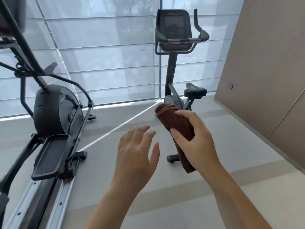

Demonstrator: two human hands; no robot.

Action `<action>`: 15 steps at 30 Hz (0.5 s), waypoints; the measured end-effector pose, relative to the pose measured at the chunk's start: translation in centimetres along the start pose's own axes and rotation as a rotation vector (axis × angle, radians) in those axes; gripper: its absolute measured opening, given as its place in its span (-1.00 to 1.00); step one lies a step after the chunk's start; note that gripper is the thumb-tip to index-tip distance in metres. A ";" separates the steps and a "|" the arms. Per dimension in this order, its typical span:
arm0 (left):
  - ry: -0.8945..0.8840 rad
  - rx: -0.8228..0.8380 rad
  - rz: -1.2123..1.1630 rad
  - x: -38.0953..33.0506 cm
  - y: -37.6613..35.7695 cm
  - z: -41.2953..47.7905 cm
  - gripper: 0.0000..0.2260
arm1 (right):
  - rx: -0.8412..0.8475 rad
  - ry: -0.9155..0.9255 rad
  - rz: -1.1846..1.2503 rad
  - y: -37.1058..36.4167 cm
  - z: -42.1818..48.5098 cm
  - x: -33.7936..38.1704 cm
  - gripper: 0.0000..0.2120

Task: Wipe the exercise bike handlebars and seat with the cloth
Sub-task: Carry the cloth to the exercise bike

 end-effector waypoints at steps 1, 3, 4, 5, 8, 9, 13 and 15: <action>-0.005 -0.002 0.003 0.9 -1.0 2.2 -0.76 | -0.007 0.000 0.007 -0.5 2.3 -1.0 -0.65; -0.011 -0.020 0.006 2.6 -2.8 6.7 -0.77 | -0.012 -0.001 0.033 -1.3 7.0 -2.7 -0.65; -0.015 -0.035 0.009 3.4 -3.5 8.8 -0.79 | -0.012 -0.003 0.048 -1.7 9.3 -3.4 -0.65; -0.019 -0.048 0.014 4.3 -4.2 10.8 -0.79 | -0.016 -0.003 0.060 -2.1 11.6 -4.1 -0.65; -0.035 -0.070 0.028 6.9 -6.1 16.1 -0.76 | -0.042 0.011 0.078 -3.6 17.5 -5.7 -0.65; -0.034 -0.070 0.028 7.9 -6.9 17.6 -0.76 | -0.044 0.008 0.088 -4.3 19.3 -6.3 -0.65; -0.015 -0.054 0.005 12.3 -9.8 22.8 -0.75 | -0.020 -0.004 0.087 -7.6 25.2 -8.6 -0.64; -0.012 -0.043 -0.003 14.8 -11.4 25.3 -0.76 | -0.014 -0.002 0.075 -9.6 28.2 -9.8 -0.64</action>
Point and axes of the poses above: each hand's wrist, its own z-axis towards the middle knuckle, its own y-axis out of the back of the hand, x = y × z, the point moved 7 cm from there along z, towards the middle knuckle, and after that the axes turned 11 degrees about -z, right-handed, at the moved point
